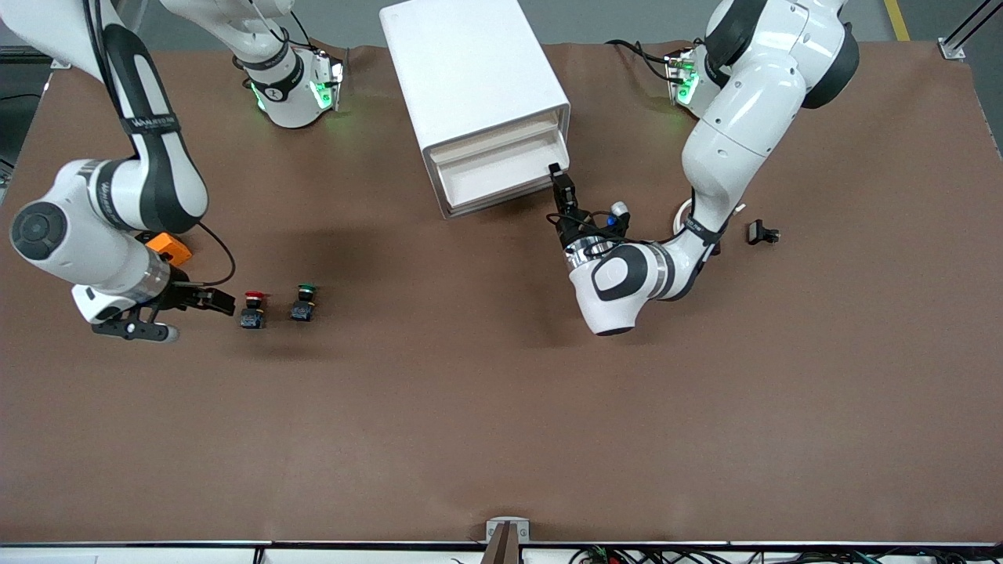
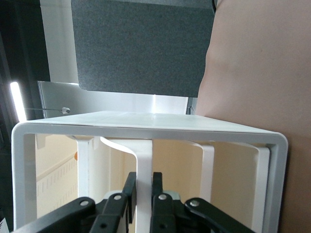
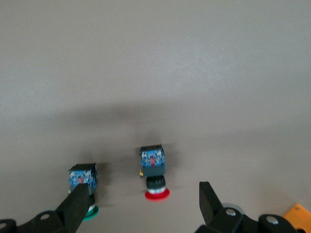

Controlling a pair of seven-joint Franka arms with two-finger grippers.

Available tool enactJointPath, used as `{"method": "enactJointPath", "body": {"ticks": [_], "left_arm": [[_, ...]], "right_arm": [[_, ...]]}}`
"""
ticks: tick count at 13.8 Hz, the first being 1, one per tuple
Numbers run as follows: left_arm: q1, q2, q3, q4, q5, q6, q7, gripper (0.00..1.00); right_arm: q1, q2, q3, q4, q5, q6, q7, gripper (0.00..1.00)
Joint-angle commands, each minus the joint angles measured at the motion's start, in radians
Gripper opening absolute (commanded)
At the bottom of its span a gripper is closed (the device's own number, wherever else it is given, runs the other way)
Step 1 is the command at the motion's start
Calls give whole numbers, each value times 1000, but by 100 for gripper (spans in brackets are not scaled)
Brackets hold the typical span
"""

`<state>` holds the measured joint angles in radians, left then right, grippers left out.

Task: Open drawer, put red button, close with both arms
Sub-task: 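Open the drawer with the left gripper while the right gripper reaches the button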

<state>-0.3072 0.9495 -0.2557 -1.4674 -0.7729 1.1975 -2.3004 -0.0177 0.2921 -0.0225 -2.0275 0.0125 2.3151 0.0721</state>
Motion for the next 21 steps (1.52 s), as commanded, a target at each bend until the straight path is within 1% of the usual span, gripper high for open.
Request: {"method": "enactJointPath", "body": {"ticks": [1, 4, 6, 8, 11, 15, 16, 17, 18, 19, 21], "left_arm": [[2, 28, 26, 35, -2, -7, -16, 16], [16, 28, 26, 39, 1, -9, -16, 16], [31, 28, 26, 39, 6, -9, -16, 16], [51, 26, 26, 42, 7, -10, -17, 16], [69, 20, 26, 44, 7, -12, -17, 16], [103, 21, 26, 62, 4, -12, -19, 16], [109, 23, 26, 62, 4, -13, -17, 16], [111, 23, 26, 64, 4, -13, -17, 16], [117, 23, 26, 64, 4, -13, -17, 16], [122, 23, 24, 64, 1, -15, -17, 17], [123, 23, 24, 64, 3, -24, -17, 17]], "right_arm": [[5, 76, -2, 7, -28, 82, 8, 100], [5, 151, -2, -3, -29, 200, 8, 100], [5, 185, -2, -7, -29, 221, 6, 100], [5, 199, -2, -16, -29, 224, 5, 100], [4, 199, -1, -72, -29, 271, 6, 100], [5, 197, 1, -128, -28, 277, 3, 100], [5, 194, 1, -137, -28, 279, 0, 91], [7, 191, 3, -138, -28, 268, 0, 56], [7, 188, 3, -138, -28, 262, 12, 15], [7, 187, 4, -137, -28, 248, 17, 0], [5, 159, 4, -128, -26, 199, 17, 0]]}}
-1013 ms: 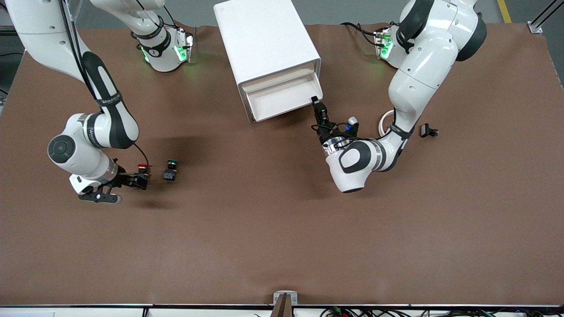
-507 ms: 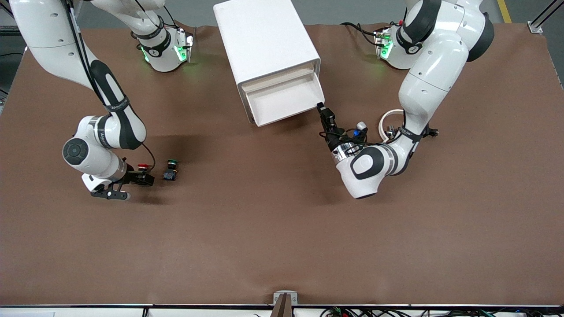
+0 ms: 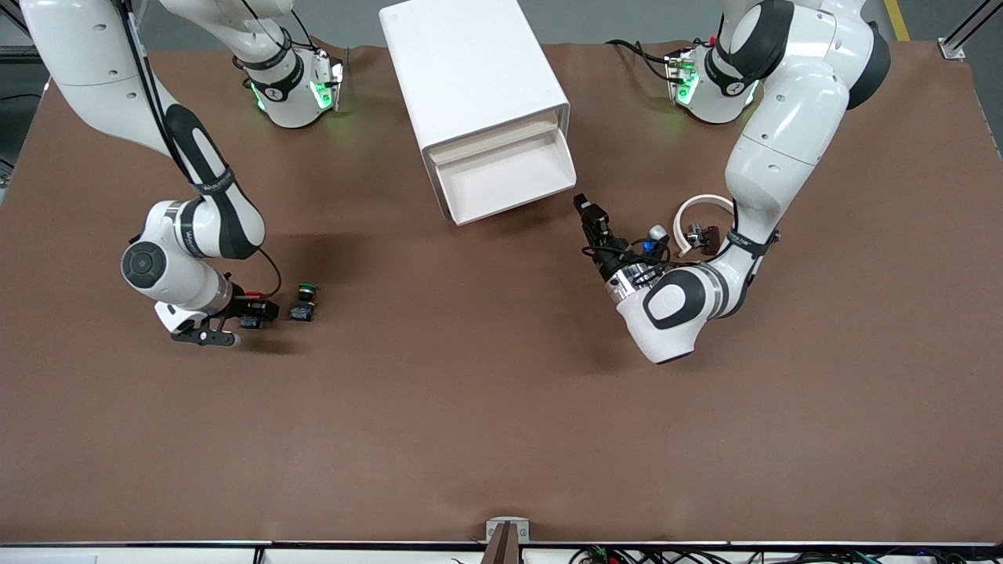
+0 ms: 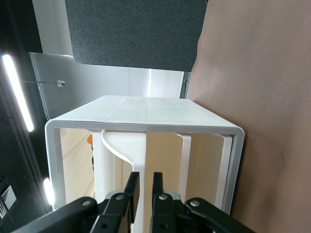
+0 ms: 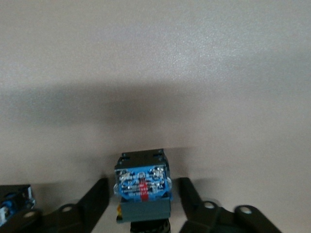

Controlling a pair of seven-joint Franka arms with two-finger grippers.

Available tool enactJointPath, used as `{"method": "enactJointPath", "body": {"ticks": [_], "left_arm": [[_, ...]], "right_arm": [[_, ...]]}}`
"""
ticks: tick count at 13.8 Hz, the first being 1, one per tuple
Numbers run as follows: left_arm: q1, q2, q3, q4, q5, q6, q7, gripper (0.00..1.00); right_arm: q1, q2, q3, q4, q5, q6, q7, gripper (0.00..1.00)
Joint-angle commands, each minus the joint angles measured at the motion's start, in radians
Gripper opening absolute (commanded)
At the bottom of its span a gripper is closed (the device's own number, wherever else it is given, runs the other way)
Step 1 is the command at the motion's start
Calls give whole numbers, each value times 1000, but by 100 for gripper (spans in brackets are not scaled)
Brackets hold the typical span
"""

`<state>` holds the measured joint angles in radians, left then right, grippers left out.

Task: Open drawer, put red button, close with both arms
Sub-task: 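Lift the red button with the right gripper while the left gripper withdraws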

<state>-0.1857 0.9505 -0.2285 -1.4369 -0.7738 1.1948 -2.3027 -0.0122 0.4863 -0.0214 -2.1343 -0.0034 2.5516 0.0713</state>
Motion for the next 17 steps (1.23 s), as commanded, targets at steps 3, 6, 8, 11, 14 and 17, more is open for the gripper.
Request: {"method": "enactJointPath", "body": {"ticks": [3, 6, 8, 11, 14, 17], "left_arm": [[14, 16, -2, 42, 10, -23, -11, 40], [25, -1, -3, 90, 59, -23, 14, 82], [25, -19, -5, 92, 143, -23, 86, 95], [26, -74, -11, 90, 275, -18, 268, 100], [26, -107, -22, 92, 369, 58, 444, 100], [28, -157, -15, 89, 432, 191, 665, 100]], "right_arm": [[0, -104, 3, -18, -10, -80, 18, 0], [0, -191, 4, 7, -1, -190, 21, 0], [0, -247, 6, 24, 9, -264, 80, 0], [58, -325, 6, 19, 57, -353, 235, 0], [156, -417, 6, 13, 114, -436, 535, 0], [306, -468, 6, 10, 114, -447, 885, 0]]}}
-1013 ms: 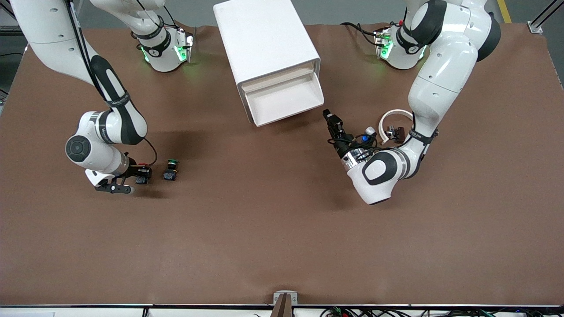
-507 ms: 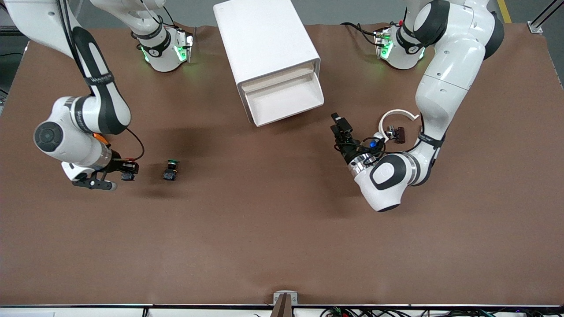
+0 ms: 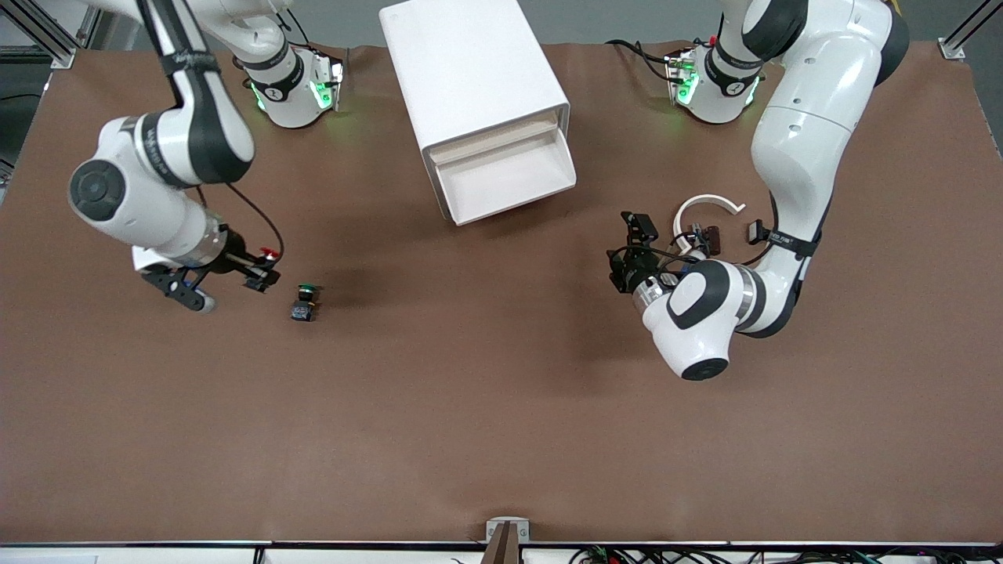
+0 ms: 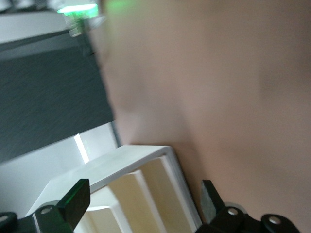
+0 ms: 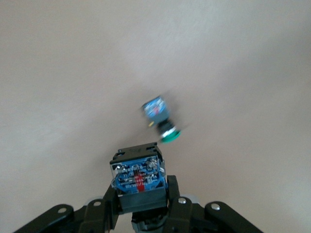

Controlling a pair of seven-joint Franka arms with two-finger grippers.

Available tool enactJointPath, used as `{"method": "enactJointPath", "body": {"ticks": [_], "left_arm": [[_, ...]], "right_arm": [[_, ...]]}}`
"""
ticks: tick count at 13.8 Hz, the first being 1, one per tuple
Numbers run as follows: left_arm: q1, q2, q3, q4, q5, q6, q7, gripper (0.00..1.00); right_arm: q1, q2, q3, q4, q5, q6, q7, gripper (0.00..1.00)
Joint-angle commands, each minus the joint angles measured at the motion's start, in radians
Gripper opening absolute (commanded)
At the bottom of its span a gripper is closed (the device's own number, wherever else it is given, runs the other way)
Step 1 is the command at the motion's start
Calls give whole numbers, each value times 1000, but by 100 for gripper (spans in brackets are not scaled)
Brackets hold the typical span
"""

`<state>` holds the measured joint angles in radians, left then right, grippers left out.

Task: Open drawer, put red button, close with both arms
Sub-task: 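Lift the red button with the right gripper while the left gripper withdraws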

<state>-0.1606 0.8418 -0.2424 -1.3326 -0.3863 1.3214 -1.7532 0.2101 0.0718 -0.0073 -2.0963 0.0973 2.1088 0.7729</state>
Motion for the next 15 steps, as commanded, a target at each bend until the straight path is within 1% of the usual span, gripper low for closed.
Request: {"method": "enactJointPath", "body": {"ticks": [1, 4, 6, 8, 10, 13, 15], "left_arm": [[6, -59, -1, -17, 52, 90, 177, 100], [10, -76, 11, -19, 70, 128, 381, 100], [21, -82, 3, -17, 110, 136, 509, 100], [18, -124, 9, -19, 136, 147, 640, 100], [18, -150, 6, -23, 174, 165, 763, 100], [18, -171, 6, -23, 231, 237, 941, 100], [15, -200, 8, -26, 285, 297, 1033, 100]], "right_arm": [[133, -66, -8, -28, 13, -3, 286, 0], [285, -95, -8, -27, 12, -3, 567, 0], [380, -89, -8, -19, 12, 4, 739, 0], [480, -80, -8, -18, 10, 25, 886, 0], [556, -64, -8, -18, 10, 71, 1027, 0], [645, -46, -8, -8, 12, 115, 1205, 0], [693, 6, -8, 39, 10, 123, 1316, 0]]}}
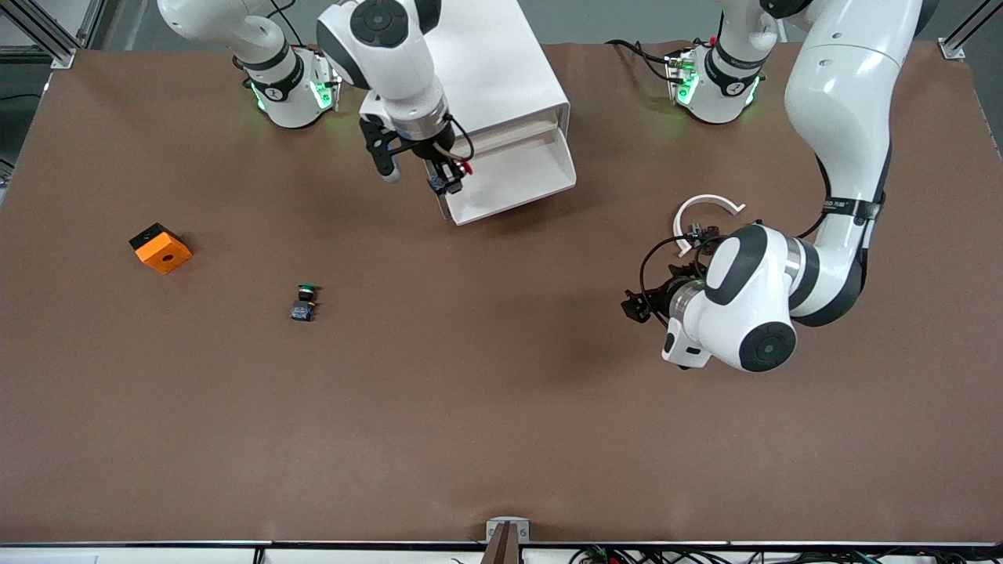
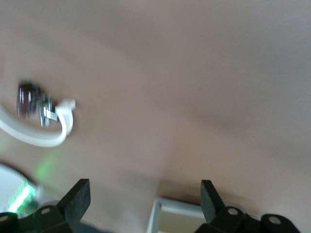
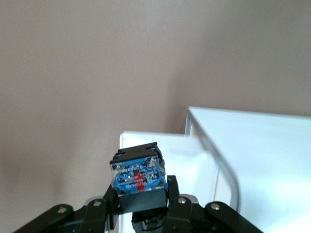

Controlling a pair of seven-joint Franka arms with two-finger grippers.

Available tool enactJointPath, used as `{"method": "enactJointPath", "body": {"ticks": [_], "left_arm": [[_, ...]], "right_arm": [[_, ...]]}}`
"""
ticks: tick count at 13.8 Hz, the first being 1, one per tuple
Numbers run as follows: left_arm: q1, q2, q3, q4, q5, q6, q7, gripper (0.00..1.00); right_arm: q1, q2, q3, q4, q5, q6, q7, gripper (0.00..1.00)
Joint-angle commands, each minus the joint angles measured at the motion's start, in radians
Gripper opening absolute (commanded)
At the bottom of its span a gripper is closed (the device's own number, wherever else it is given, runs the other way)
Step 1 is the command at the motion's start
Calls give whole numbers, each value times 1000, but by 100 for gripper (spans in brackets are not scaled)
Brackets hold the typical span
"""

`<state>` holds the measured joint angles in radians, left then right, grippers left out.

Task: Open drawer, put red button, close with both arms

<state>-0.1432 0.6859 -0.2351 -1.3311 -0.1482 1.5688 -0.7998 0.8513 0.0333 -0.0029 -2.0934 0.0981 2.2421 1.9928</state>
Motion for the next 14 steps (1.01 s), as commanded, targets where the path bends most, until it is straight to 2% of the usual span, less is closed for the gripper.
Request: {"method": "enactJointPath", "body": {"ticks": [1, 5, 8, 11, 14], "left_arm": [[-3, -52, 0, -28, 59, 65, 85, 100], [4, -77, -1, -31, 64, 92, 89, 100], [2, -98, -6, -36, 143, 109, 94, 100], [4, -147, 0, -79, 159, 83, 296, 100], [42, -202, 0, -114, 180, 77, 414, 100]], "right_arm": [[60, 65, -12, 53, 9, -9, 124, 0], [101, 143, -12, 133, 9, -16, 219, 0], [139, 224, -12, 206, 11, -19, 291, 0], [178, 292, -12, 259, 11, -19, 351, 0], [207, 342, -12, 288, 12, -19, 373, 0]]}}
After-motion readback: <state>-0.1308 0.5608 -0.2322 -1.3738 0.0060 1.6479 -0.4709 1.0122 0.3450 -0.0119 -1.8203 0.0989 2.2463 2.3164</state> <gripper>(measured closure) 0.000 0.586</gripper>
